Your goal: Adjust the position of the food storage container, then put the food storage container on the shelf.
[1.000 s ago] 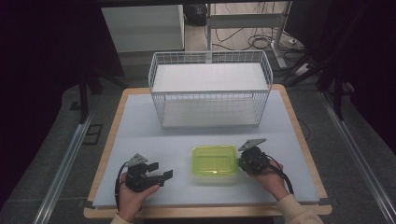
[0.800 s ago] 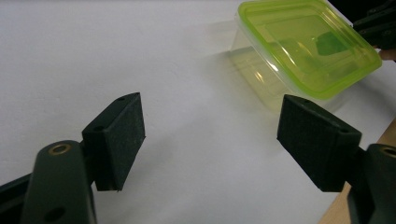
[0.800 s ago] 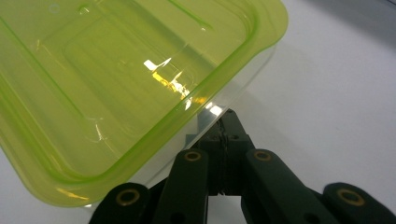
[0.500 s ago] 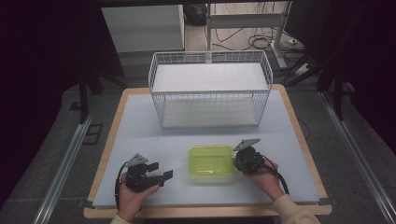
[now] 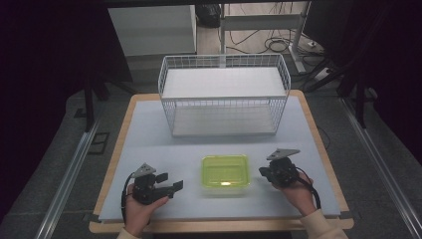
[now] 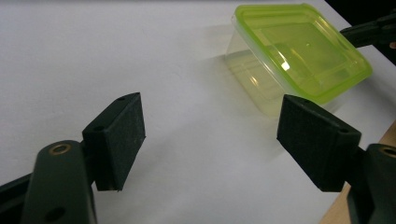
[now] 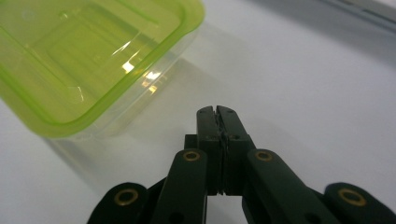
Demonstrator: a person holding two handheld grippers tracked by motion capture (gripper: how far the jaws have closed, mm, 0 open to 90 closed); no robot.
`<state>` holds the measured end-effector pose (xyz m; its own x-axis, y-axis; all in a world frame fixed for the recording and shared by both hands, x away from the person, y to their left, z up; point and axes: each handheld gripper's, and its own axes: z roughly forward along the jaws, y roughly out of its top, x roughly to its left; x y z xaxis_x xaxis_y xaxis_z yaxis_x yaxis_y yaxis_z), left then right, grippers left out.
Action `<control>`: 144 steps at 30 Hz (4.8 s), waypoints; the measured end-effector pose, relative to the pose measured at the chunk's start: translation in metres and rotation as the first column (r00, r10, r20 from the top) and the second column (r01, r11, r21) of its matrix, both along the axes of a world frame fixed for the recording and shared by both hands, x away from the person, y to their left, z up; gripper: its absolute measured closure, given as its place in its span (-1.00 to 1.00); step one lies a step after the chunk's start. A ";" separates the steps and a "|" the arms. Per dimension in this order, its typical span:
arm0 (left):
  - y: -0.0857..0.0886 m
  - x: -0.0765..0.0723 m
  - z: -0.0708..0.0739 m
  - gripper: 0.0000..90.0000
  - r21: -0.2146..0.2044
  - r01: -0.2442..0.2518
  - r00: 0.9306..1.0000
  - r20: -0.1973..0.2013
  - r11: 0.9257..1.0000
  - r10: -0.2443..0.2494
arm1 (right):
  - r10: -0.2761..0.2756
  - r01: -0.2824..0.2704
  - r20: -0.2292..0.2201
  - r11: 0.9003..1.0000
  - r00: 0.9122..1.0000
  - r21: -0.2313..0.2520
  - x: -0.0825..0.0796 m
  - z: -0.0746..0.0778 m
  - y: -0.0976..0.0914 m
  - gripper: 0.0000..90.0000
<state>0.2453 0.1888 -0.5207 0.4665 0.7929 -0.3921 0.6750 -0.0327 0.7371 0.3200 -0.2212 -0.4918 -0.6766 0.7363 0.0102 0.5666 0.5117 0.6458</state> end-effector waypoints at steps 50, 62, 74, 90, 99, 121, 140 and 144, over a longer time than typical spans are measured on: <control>-0.014 0.031 0.018 -0.35 -0.179 0.020 0.987 -0.154 0.984 -0.048 | -0.005 0.071 -0.158 0.907 0.987 0.415 0.009 0.010 -0.016 -0.08; -0.022 0.042 0.015 -0.33 -0.192 0.049 0.976 -0.198 0.980 -0.087 | 0.005 0.076 -0.197 0.912 0.980 0.403 0.013 0.003 -0.005 -0.05; -0.042 0.062 0.007 -0.26 -0.239 0.091 0.958 -0.243 0.967 -0.150 | -0.001 0.107 -0.250 0.905 0.968 0.412 0.017 -0.006 -0.001 0.05; -0.054 0.072 -0.004 0.29 -0.272 0.130 0.935 -0.286 0.954 -0.209 | 0.021 0.128 -0.315 0.887 0.949 0.443 0.019 -0.017 0.006 0.45; -0.055 0.066 -0.006 0.63 -0.259 0.119 0.941 -0.280 0.959 -0.192 | 0.028 0.148 -0.355 0.876 0.934 0.459 0.019 -0.018 0.006 0.60; -0.056 0.051 0.012 0.79 -0.260 0.120 0.962 -0.209 0.958 -0.177 | 0.030 0.132 -0.298 0.850 0.954 0.509 0.009 0.003 0.000 0.80; -0.054 0.048 0.020 0.79 -0.269 0.128 0.965 -0.189 0.955 -0.183 | 0.035 0.103 -0.251 0.852 0.967 0.514 0.005 0.012 0.001 0.79; -0.052 0.048 0.023 0.79 -0.271 0.135 0.964 -0.185 0.953 -0.190 | 0.037 0.102 -0.249 0.847 0.968 0.521 0.004 0.014 0.001 0.79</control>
